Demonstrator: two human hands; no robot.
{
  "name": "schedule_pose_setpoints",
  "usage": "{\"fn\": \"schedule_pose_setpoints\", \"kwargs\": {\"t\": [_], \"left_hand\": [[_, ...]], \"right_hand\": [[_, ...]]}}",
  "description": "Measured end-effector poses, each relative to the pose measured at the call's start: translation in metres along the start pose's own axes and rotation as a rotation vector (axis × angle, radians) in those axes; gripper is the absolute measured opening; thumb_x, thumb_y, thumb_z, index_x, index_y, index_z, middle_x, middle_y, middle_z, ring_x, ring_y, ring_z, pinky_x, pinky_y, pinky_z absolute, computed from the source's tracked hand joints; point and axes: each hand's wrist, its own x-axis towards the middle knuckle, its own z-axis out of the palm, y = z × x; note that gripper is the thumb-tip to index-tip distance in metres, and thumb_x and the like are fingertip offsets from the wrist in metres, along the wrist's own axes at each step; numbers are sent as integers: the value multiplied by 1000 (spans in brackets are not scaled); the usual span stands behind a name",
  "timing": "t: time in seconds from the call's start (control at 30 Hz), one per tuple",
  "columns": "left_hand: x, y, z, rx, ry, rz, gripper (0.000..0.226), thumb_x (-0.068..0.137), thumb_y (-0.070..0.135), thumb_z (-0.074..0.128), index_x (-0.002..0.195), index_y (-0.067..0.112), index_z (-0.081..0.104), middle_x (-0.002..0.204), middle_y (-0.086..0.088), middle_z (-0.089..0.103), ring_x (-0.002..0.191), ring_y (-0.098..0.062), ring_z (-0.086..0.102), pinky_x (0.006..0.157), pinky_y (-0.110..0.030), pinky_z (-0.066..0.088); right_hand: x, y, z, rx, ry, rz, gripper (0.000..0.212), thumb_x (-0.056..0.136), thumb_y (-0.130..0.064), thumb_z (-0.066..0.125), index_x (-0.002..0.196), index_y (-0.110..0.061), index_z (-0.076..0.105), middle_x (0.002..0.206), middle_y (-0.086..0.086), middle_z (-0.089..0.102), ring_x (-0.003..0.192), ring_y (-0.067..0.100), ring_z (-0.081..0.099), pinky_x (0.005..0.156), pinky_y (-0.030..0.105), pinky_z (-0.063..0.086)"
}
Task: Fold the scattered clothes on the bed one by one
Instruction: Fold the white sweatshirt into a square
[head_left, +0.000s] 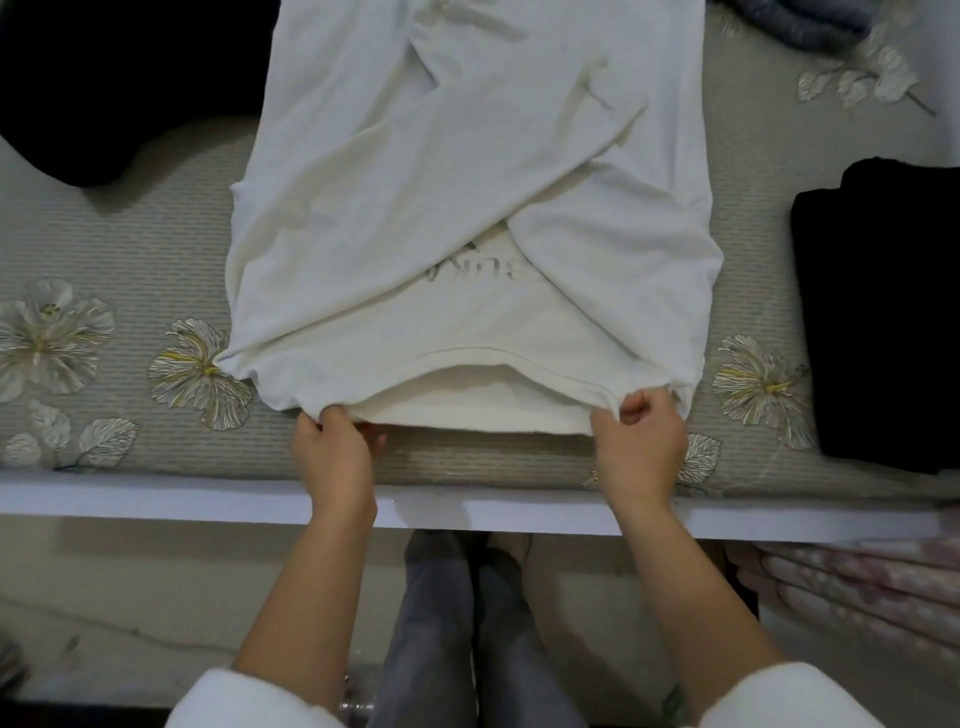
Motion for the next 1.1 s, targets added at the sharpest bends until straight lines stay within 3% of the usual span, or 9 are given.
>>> {"fn": "schedule_pose_setpoints", "kwargs": {"t": [0.13,0.23,0.37,0.53,0.63,0.77,0.9,0.97,1.1], "left_hand": [[-10,-27,-24,341,5,229,49,89,12,45,136,23,35,82,4,59,81,-31,64,77,-50,54],[-26,-36,-38,543,-84,457,78,89,5,43,150,38,8,63,-2,56,60,-31,58,60,-41,49],[-24,-35,-55,855,-187,616,50,91,11,48,135,34,52,53,-1,47,58,-26,48,56,-35,40],[-29,-32,-69,1094,-456,366,28,75,37,47,84,28,72,65,4,67,69,-21,66,67,-39,55],[-37,-31,-72,935,-450,216,21,82,27,55,68,15,66,63,-3,67,60,-18,68,67,-47,57],[-50,-14,-65,463,-357,-68,13,93,12,54,87,5,63,94,-16,66,79,-25,69,77,-49,56],[-48,-7,-48,1,-94,-386,21,91,22,57,109,14,51,105,-13,59,90,-29,63,84,-45,51],[-43,-6,-43,-201,-69,-567,26,91,29,58,112,16,49,104,-12,57,86,-24,59,85,-39,50],[-33,6,-34,-300,-104,-797,24,89,39,60,93,18,51,83,0,51,74,-12,52,74,-34,45]], "right_hand": [[-12,19,-22,-615,-310,-300,34,81,-9,57,112,-17,45,71,3,48,69,30,48,61,35,38],[-14,22,-33,-660,-328,-398,57,83,-10,59,136,-24,47,80,9,61,77,34,57,64,35,40],[-9,23,-53,-757,-344,-465,54,83,-13,60,136,-23,53,103,12,71,92,36,64,76,38,49],[0,32,-68,-955,-709,-166,48,86,-20,53,134,-24,54,131,-2,59,117,20,55,92,29,46],[1,40,-77,-861,-637,-149,34,91,-25,52,122,-18,64,125,3,64,112,23,58,92,32,47],[3,51,-84,-378,-496,221,59,88,-45,56,139,-20,38,110,16,64,85,33,67,68,33,54],[6,51,-77,277,93,609,56,83,-34,70,123,-12,38,110,17,57,84,31,64,68,43,57],[10,53,-69,427,108,823,67,78,-35,75,129,-7,41,112,12,53,96,30,59,75,41,52],[15,52,-60,624,-47,929,41,80,-27,73,112,-7,58,113,13,63,85,24,61,73,38,52]]}}
